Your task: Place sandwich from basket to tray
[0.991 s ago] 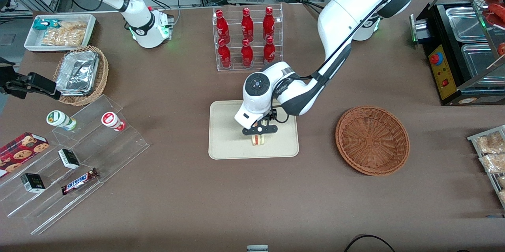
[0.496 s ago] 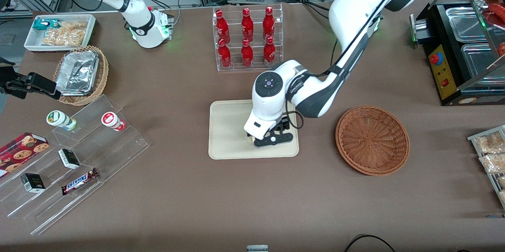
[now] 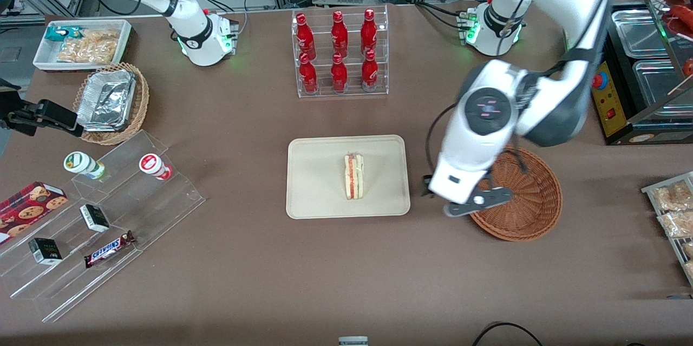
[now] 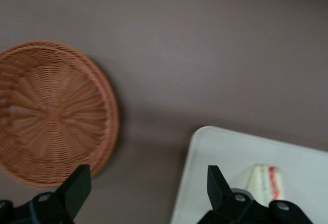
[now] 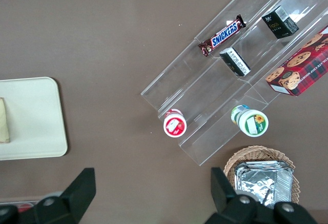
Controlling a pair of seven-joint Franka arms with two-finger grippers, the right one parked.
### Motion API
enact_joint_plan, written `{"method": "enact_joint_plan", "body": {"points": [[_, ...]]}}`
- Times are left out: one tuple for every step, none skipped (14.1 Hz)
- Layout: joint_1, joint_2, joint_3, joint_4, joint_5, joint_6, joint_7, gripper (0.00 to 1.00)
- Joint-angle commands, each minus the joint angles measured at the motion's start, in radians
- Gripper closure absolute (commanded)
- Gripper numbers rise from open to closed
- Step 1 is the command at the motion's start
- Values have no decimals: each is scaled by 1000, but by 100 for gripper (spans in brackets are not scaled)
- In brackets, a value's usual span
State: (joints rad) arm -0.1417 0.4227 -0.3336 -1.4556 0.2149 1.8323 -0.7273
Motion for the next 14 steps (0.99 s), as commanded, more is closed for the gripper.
{"method": "enact_joint_plan", "body": {"points": [[91,-125,-2,-75,-38,-129,146,0],[132,-152,-2,-74,-37,-177,178,0],[177,-186,-4,-74,-37,-220,256,0],[203,-212,-2,-74,-38,-270,323,0],[230,-235,-2,-74,-38,-316,353,0],[243,-252,-2,-72,-40,-343,353,0],[244,-278,-1,-77,-39,-372,353,0],[248,-300,1,-81,-38,-404,355,0],[263,-320,1,-86,-38,-422,355,0],[270,-352,-1,-109,-38,-439,356,0],[272,-386,1,-142,-38,-435,356,0],[283,-415,1,-172,-42,-432,358,0],[290,-424,1,-175,-55,-433,362,0],[297,-424,1,-172,-74,-436,365,0]]}}
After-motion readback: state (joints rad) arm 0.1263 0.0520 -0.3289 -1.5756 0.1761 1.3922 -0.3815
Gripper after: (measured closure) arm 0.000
